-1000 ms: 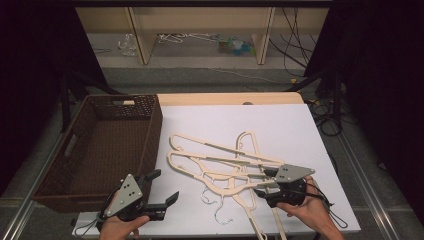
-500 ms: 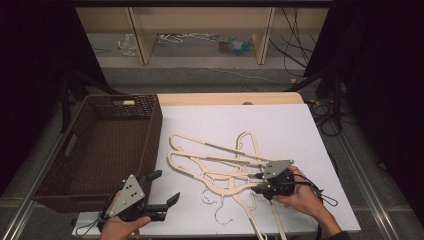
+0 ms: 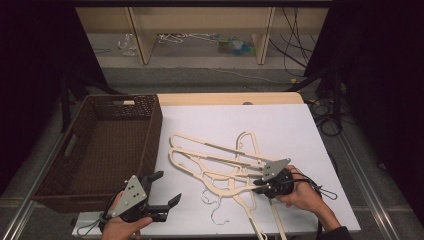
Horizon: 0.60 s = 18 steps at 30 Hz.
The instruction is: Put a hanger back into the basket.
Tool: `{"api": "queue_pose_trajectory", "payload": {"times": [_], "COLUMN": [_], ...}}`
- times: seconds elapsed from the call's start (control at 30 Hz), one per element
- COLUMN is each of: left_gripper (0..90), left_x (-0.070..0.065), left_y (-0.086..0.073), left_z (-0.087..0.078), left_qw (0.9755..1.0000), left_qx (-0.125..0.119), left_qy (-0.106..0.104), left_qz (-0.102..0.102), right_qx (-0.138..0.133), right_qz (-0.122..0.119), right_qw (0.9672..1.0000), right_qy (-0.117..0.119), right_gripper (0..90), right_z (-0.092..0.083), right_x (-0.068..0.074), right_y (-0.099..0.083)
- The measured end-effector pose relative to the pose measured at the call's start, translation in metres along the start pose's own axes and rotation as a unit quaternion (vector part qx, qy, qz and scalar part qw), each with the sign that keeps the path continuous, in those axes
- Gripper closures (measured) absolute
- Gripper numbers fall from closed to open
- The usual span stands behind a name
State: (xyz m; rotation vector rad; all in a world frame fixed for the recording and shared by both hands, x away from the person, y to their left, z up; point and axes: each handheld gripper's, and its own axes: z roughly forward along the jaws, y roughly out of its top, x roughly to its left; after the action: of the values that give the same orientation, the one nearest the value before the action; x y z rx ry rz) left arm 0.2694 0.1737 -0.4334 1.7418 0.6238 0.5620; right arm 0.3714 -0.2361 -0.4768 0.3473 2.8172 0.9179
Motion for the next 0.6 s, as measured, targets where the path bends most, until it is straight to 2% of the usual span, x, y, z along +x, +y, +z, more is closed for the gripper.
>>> {"api": "queue_pose_trajectory", "payload": {"times": [0.03, 0.07, 0.17, 0.23, 0.33, 0.4, 0.47, 0.5, 0.53, 0.6], "left_gripper": [15.9, 16.0, 16.0, 16.1, 16.3, 16.4, 17.2, 18.1, 19.1, 20.6], "left_x": [0.000, 0.000, -0.001, -0.002, -0.008, -0.012, -0.013, -0.016, -0.016, -0.019], "left_y": [0.000, 0.000, -0.001, 0.000, -0.001, -0.002, -0.002, -0.003, -0.003, -0.005], "left_z": [0.000, 0.001, 0.001, 0.004, 0.014, 0.019, 0.021, 0.029, 0.029, 0.038], "left_qw": [1.0000, 1.0000, 1.0000, 1.0000, 0.9996, 0.9986, 0.9980, 0.9964, 0.9964, 0.9949], "left_qx": [0.000, 0.001, 0.003, 0.002, 0.018, 0.034, 0.041, 0.059, 0.059, 0.072], "left_qy": [0.000, -0.001, -0.001, 0.006, 0.003, 0.006, 0.008, 0.017, 0.017, 0.011], "left_qz": [0.000, -0.001, 0.000, 0.000, 0.021, 0.041, 0.047, 0.059, 0.059, 0.070], "right_qx": [0.000, 0.000, 0.003, 0.003, 0.005, 0.002, 0.001, 0.003, 0.003, 0.003], "right_qz": [0.000, -0.018, -0.040, -0.060, -0.077, -0.076, -0.079, -0.077, -0.077, -0.075], "right_qw": [1.0000, 0.9998, 0.9992, 0.9980, 0.9968, 0.9969, 0.9966, 0.9967, 0.9967, 0.9967], "right_qy": [0.000, 0.004, 0.004, 0.019, 0.023, 0.023, 0.023, 0.028, 0.028, 0.029], "right_gripper": [72.2, 73.6, 76.3, 78.8, 79.7, 79.7, 79.7, 79.7, 79.7, 79.7], "right_z": [0.000, 0.000, -0.002, -0.004, -0.007, -0.011, -0.013, -0.017, -0.017, -0.021], "right_x": [0.000, 0.001, 0.002, 0.004, 0.006, 0.006, 0.007, 0.008, 0.008, 0.009], "right_y": [0.000, 0.000, 0.000, 0.001, 0.004, 0.006, 0.007, 0.009, 0.009, 0.012]}}
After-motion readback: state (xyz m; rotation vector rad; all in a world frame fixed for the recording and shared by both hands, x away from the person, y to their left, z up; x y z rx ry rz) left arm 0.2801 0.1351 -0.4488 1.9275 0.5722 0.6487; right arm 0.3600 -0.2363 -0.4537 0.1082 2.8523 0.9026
